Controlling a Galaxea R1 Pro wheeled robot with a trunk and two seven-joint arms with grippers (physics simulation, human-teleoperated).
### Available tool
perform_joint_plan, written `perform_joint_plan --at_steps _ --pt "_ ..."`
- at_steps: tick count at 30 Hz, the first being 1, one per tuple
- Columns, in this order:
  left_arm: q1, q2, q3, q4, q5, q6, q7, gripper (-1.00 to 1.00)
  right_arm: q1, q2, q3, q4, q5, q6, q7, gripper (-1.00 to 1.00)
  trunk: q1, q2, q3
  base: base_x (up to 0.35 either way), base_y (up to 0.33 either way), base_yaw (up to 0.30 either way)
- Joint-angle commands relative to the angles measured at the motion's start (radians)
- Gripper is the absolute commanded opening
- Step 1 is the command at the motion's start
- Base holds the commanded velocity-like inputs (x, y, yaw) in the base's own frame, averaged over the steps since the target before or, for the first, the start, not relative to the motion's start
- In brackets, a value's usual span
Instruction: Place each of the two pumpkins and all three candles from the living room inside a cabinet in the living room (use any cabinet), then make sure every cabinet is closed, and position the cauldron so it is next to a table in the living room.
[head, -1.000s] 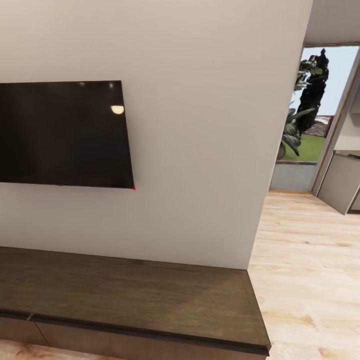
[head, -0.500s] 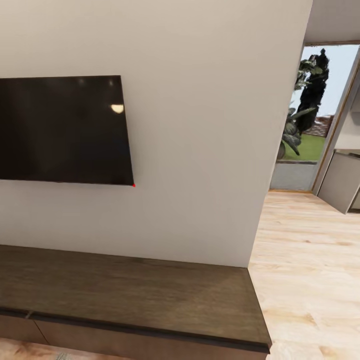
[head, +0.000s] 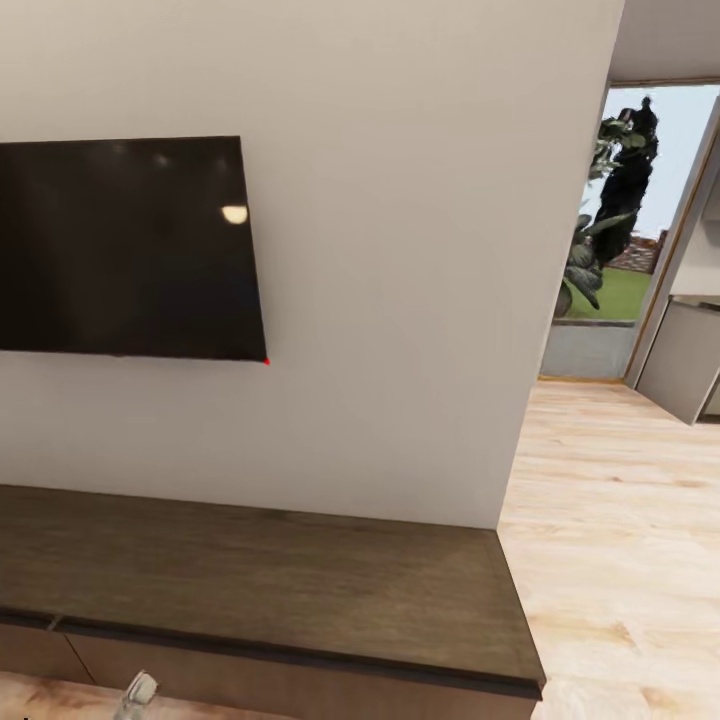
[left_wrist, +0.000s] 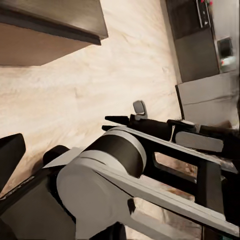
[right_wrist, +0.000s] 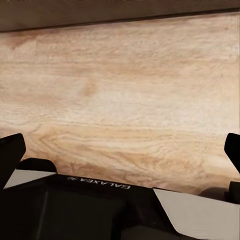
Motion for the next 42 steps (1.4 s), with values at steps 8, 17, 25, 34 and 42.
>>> perform_joint_plan --at_steps 8,17,25,34,42 --pt "-0.034 -0.1 -0.003 -0.037 -0.007 0.087 -0.078 1.0 -0.001 0.001 -0.006 -0.005 -0.076 0.029 0.134 1.0 0.031 -0.057 -0.026 0.0 0.0 0.0" --pt "-0.044 -0.203 -0.007 -0.03 -0.058 0.088 -0.073 1.0 -0.001 -0.002 -0.007 -0.049 -0.172 0.032 0.15 1.0 0.065 -0.12 -0.054 0.0 0.0 0.0" --pt "-0.044 -0.268 -0.015 -0.032 -0.079 0.088 -0.073 1.0 -0.001 -0.006 -0.007 -0.1 -0.269 0.023 0.152 1.0 0.096 -0.176 -0.079 0.0 0.0 0.0" --pt "-0.044 -0.279 -0.037 -0.033 -0.075 0.089 -0.083 1.0 -0.001 -0.01 -0.008 -0.192 -0.411 0.045 0.203 1.0 0.13 -0.239 -0.108 0.0 0.0 0.0" --pt "-0.044 -0.278 -0.038 -0.029 -0.076 0.085 -0.08 1.0 -0.001 -0.012 -0.008 -0.208 -0.49 0.064 0.307 1.0 0.142 -0.26 -0.117 0.0 0.0 0.0"
